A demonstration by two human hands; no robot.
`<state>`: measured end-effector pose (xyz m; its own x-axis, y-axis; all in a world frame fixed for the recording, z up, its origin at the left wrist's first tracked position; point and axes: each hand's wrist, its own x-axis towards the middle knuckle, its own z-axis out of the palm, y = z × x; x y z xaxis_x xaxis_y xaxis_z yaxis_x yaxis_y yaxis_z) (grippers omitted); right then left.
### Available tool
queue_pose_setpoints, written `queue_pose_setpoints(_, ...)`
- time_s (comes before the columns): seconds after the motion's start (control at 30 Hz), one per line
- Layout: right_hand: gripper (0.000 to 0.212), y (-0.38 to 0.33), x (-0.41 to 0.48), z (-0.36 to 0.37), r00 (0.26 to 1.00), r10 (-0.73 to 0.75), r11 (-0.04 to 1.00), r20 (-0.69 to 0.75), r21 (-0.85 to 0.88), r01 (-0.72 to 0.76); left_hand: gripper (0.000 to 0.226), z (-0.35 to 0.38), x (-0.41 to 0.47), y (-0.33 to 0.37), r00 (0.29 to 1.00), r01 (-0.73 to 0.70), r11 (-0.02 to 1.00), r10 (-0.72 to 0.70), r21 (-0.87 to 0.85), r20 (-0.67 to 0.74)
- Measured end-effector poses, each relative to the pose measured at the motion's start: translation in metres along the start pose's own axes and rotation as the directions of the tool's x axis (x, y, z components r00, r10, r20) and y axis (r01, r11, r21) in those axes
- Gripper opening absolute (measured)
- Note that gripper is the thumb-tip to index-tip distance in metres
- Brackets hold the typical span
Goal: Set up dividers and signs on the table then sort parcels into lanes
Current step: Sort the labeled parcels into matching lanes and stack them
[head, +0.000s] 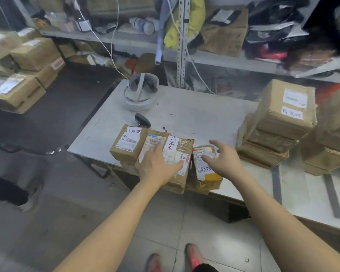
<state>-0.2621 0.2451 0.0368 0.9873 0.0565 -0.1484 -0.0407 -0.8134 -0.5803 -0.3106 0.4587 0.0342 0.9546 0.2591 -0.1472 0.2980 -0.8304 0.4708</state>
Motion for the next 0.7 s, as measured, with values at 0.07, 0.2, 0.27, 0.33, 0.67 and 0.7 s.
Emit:
queue_pose_setpoints(0.07, 0.069, -0.006, -0.012, 0.013, 0.998, 0.058, 0.998, -0.011, 0.017, -0.058, 0.106, 0.005, -0.009, -0.005, 1.000, 0.001, 1.000, -0.001, -0.021, 0.007)
queue_pose_setpoints(0.2, 0.077, -0.017, -0.030, 0.037, 0.989, 0.117, 0.993, -0.096, 0.036, -0.114, 0.122, 0.018, -0.024, -0.016, 1.000, -0.001, 1.000, 0.002, -0.014, 0.020)
queue_pose_setpoints(0.27, 0.078, -0.019, -0.035, 0.044, 0.983, 0.132, 0.991, -0.130, 0.049, -0.127, 0.119, 0.022, -0.030, -0.019, 1.000, -0.025, 1.000, 0.025, -0.006, -0.003)
queue_pose_setpoints(0.33, 0.080, -0.017, -0.041, 0.050, 0.973, 0.169, 0.985, -0.156, 0.070, -0.160, 0.118, 0.025, -0.034, -0.021, 0.997, -0.066, 0.998, 0.066, 0.009, -0.030)
queue_pose_setpoints(0.67, 0.086, -0.002, -0.051, 0.073, 0.913, 0.369, 0.929, -0.174, 0.074, -0.362, 0.110, 0.038, -0.035, -0.021, 0.985, -0.130, 0.980, 0.110, -0.150, -0.131)
queue_pose_setpoints(0.7, 0.080, -0.002, -0.051, 0.074, 0.910, 0.369, 0.929, -0.188, 0.065, -0.364, 0.108, 0.039, -0.034, -0.021, 0.985, -0.132, 0.977, 0.110, -0.166, -0.135)
